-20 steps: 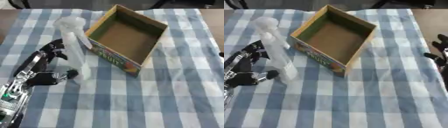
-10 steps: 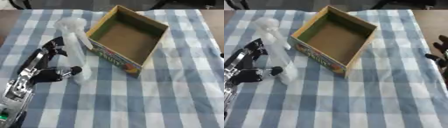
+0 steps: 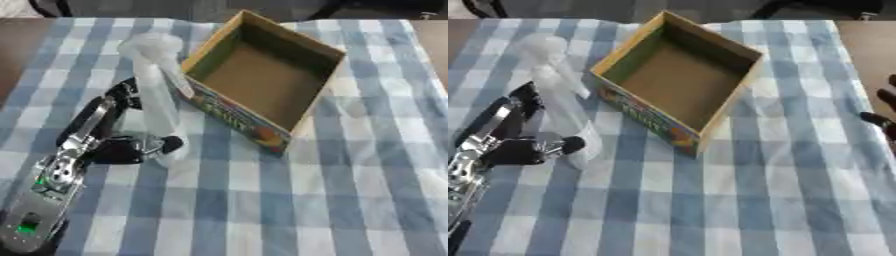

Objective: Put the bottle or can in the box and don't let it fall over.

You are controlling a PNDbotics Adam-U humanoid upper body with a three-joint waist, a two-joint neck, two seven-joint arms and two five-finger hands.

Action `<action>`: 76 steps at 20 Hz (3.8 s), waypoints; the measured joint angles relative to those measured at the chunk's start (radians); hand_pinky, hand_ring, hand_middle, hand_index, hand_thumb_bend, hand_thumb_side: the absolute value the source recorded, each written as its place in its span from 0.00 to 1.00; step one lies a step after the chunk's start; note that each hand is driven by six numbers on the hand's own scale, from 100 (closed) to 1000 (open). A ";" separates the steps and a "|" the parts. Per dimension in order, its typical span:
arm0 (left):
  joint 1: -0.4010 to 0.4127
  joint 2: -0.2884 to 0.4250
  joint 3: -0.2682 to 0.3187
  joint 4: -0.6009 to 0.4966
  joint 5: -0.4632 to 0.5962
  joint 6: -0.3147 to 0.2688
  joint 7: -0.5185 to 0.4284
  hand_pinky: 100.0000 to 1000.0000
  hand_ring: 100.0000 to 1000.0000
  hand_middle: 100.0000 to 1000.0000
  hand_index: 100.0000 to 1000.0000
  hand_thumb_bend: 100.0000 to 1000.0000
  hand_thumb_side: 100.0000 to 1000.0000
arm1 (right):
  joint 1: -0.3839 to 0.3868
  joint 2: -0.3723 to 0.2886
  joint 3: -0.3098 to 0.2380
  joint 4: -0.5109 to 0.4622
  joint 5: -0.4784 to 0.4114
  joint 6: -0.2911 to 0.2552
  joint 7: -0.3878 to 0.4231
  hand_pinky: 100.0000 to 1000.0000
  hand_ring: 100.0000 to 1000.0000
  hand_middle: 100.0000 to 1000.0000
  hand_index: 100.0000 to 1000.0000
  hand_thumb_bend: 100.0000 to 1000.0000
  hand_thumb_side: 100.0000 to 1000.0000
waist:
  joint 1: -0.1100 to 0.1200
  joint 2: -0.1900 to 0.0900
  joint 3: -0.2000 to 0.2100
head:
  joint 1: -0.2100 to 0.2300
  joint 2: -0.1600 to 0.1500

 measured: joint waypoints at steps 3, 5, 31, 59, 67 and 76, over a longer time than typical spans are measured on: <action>-0.001 0.000 -0.003 0.000 -0.003 0.006 0.001 1.00 0.65 0.77 0.93 0.75 0.24 | 0.000 0.005 0.000 0.000 0.000 0.000 0.000 0.79 1.00 1.00 0.89 0.00 0.65 | 0.000 0.000 0.000 | 0.001 0.000; -0.004 0.000 -0.004 0.000 -0.003 0.011 0.002 1.00 0.65 0.77 0.93 0.75 0.24 | 0.000 0.005 0.000 0.000 0.000 0.001 0.001 0.79 1.00 1.00 0.89 0.00 0.65 | 0.000 0.001 0.000 | 0.001 0.000; -0.017 -0.021 -0.036 0.080 -0.002 0.040 -0.015 1.00 0.64 0.74 0.87 0.72 0.22 | 0.000 0.007 0.000 0.005 0.004 0.002 0.003 0.79 1.00 1.00 0.89 0.00 0.67 | -0.004 0.010 -0.007 | 0.003 -0.010; -0.020 -0.036 -0.046 0.124 0.042 0.038 -0.006 1.00 0.61 0.68 0.51 0.11 0.00 | 0.000 0.021 0.000 0.006 0.004 0.004 0.006 0.79 1.00 1.00 0.90 0.00 0.69 | -0.006 0.013 -0.012 | 0.005 -0.018; -0.024 -0.036 -0.046 0.128 0.070 0.048 0.004 1.00 0.60 0.69 0.34 0.04 0.00 | 0.000 0.023 0.000 0.012 0.005 0.004 0.006 0.79 1.00 1.00 0.90 0.00 0.69 | -0.007 0.013 -0.012 | 0.006 -0.018; -0.023 -0.036 -0.047 0.118 0.091 0.051 0.033 1.00 0.59 0.68 0.21 0.00 0.00 | 0.000 0.023 0.000 0.012 0.005 0.005 0.006 0.79 1.00 1.00 0.90 0.00 0.68 | -0.009 0.013 -0.012 | 0.005 -0.018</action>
